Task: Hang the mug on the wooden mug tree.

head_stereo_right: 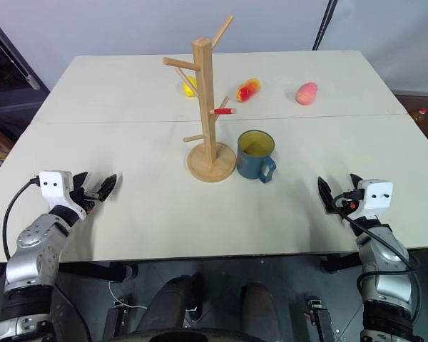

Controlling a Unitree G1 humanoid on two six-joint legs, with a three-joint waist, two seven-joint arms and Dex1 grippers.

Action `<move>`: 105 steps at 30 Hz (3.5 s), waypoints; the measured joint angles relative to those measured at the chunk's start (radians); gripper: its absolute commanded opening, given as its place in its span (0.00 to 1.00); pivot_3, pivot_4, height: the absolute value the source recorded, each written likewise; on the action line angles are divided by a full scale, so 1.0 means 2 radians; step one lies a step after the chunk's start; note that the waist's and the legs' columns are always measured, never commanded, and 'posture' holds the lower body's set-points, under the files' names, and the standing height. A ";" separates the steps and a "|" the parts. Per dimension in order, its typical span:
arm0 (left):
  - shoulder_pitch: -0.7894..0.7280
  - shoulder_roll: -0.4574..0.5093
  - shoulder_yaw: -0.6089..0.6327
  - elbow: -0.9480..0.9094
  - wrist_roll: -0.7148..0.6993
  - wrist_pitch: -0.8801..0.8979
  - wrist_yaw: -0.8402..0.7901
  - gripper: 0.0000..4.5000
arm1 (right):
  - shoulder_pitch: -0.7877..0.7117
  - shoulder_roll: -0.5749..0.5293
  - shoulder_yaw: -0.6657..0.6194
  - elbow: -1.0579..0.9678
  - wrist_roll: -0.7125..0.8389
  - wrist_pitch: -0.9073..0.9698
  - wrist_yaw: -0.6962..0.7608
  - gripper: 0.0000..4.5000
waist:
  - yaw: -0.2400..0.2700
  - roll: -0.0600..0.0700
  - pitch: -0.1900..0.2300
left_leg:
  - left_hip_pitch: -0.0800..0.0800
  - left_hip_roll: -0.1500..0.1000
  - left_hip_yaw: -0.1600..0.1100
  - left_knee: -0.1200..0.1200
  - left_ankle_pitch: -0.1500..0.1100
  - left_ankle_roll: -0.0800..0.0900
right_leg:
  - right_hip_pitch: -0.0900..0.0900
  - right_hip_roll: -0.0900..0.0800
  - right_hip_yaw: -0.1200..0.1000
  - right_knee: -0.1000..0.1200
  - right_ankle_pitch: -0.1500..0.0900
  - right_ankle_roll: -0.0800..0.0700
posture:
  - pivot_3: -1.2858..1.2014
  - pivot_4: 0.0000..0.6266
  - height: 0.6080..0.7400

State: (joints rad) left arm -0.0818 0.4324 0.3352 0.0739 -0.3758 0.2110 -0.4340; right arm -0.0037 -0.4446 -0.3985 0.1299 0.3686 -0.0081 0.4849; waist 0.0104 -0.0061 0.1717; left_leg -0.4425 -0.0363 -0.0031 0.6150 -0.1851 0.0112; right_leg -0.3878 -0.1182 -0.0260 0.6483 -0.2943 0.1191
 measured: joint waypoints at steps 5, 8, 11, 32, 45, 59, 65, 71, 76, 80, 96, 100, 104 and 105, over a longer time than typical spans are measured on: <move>0.000 -0.001 0.000 0.000 0.000 0.000 0.002 1.00 | 0.004 0.000 0.000 -0.011 0.000 0.002 0.002 0.99 | 0.000 0.000 0.000 | 0.000 0.000 0.000 0.000 0.000 0.000 | 0.000 0.000 0.000 0.000 0.000 0.000 | 0.52 0.24 1.00; 0.000 -0.005 -0.001 -0.002 -0.001 0.000 0.001 1.00 | 0.012 0.000 0.000 -0.034 0.001 0.009 0.001 0.99 | 0.000 0.000 0.000 | 0.000 0.000 0.000 0.000 0.000 0.000 | 0.000 0.000 0.000 0.000 0.000 0.000 | 0.52 0.24 1.00; 0.004 -0.009 -0.006 -0.009 -0.002 -0.001 -0.007 1.00 | 0.029 0.000 0.001 -0.072 0.006 0.020 0.001 0.99 | 0.001 0.000 0.000 | 0.000 0.000 0.000 0.000 0.000 0.000 | 0.000 0.000 0.000 0.000 0.000 -0.001 | 0.52 0.24 1.00; 0.002 0.015 -0.183 -0.176 -0.036 0.000 -0.238 1.00 | 0.098 0.121 0.186 -0.224 -0.117 0.011 -0.085 0.99 | -0.002 0.001 -0.001 | 0.000 0.000 0.000 -0.001 -0.001 -0.001 | -0.002 0.000 0.000 -0.003 -0.002 -0.003 | 0.52 0.24 1.00; -0.013 0.016 -0.203 -0.206 -0.046 0.022 -0.243 1.00 | 0.040 0.137 0.176 -0.154 -0.140 0.000 -0.141 0.99 | -0.002 0.001 -0.001 | 0.000 0.000 0.000 -0.001 0.000 0.000 | 0.000 0.000 0.000 -0.001 -0.001 -0.003 | 0.52 0.24 1.00; -0.005 0.012 -0.216 -0.207 -0.046 0.019 -0.238 1.00 | -0.008 0.141 0.156 -0.107 -0.143 -0.005 -0.175 0.99 | -0.002 0.001 -0.001 | 0.000 0.000 0.000 -0.001 0.000 0.000 | 0.000 0.001 0.000 -0.001 -0.001 -0.002 | 0.52 0.24 1.00; -0.005 0.010 -0.216 -0.207 -0.045 0.019 -0.237 1.00 | -0.020 0.144 0.156 -0.089 -0.140 -0.005 -0.174 0.86 | -0.003 0.001 -0.001 | 0.000 0.000 0.000 -0.001 0.000 0.000 | 0.000 0.001 -0.001 0.000 -0.001 -0.002 | 0.52 0.24 1.00; -0.006 0.009 -0.218 -0.207 -0.045 0.018 -0.235 1.00 | -0.031 0.145 0.157 -0.077 -0.132 0.001 -0.164 0.19 | -0.003 0.001 -0.001 | 0.000 0.000 0.000 0.000 0.000 0.000 | 0.000 0.001 -0.001 0.000 -0.001 -0.001 | 0.52 0.24 1.00; -0.006 0.009 -0.219 -0.207 -0.043 0.017 -0.233 1.00 | -0.033 0.148 0.161 -0.072 -0.125 0.006 -0.153 0.01 | -0.003 0.001 0.000 | 0.000 0.000 0.000 0.000 0.000 0.000 | 0.000 0.002 0.000 0.000 -0.001 -0.001 | 0.52 0.24 1.00; -0.006 0.009 -0.218 -0.207 -0.041 0.012 -0.231 1.00 | -0.029 0.127 0.174 -0.080 -0.135 0.007 -0.134 0.01 | -0.003 0.001 0.000 | 0.000 0.000 0.000 0.000 0.000 0.000 | 0.000 0.002 0.000 0.000 -0.001 -0.001 | 0.52 0.24 1.00; -0.043 0.029 -0.173 -0.161 -0.046 -0.003 -0.240 1.00 | -0.175 -0.123 0.196 -0.244 -0.164 0.057 0.072 0.01 | 0.001 0.001 0.000 | 0.000 0.000 0.000 0.000 0.000 0.000 | 0.000 0.001 -0.001 0.000 -0.001 -0.001 | 0.52 0.24 1.00; -0.050 0.029 -0.158 -0.160 -0.060 0.001 -0.240 1.00 | -0.224 -0.125 0.201 -0.229 -0.155 0.078 0.095 0.01 | 0.001 0.000 0.001 | 0.000 0.000 0.000 0.000 0.000 0.000 | 0.000 0.001 -0.001 -0.001 0.000 -0.001 | 0.52 0.24 1.00; -0.058 0.029 -0.146 -0.171 -0.081 0.017 -0.234 1.00 | -0.241 -0.124 0.216 -0.202 -0.154 0.081 0.114 0.01 | 0.000 0.000 0.001 | 0.000 0.000 0.000 0.000 0.000 0.000 | 0.000 0.001 -0.001 -0.001 0.000 -0.001 | 0.52 0.24 1.00; -0.059 0.030 -0.144 -0.177 -0.083 0.021 -0.232 1.00 | -0.242 -0.124 0.217 -0.198 -0.154 0.081 0.116 0.01 | 0.000 0.000 0.001 | 0.000 0.000 0.000 0.000 0.000 0.000 | 0.000 0.001 -0.001 0.000 0.000 -0.001 | 0.52 0.24 1.00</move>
State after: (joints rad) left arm -0.1989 0.4919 0.0477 -0.2800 -0.5422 0.2526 -0.8977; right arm -0.4887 -0.6933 0.0353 -0.2655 0.0609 0.1530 0.7176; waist 0.0112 -0.0065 0.1736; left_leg -0.4434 -0.0365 -0.0036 0.6157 -0.1850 0.0118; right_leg -0.3876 -0.1169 -0.0287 0.6474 -0.2953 0.1175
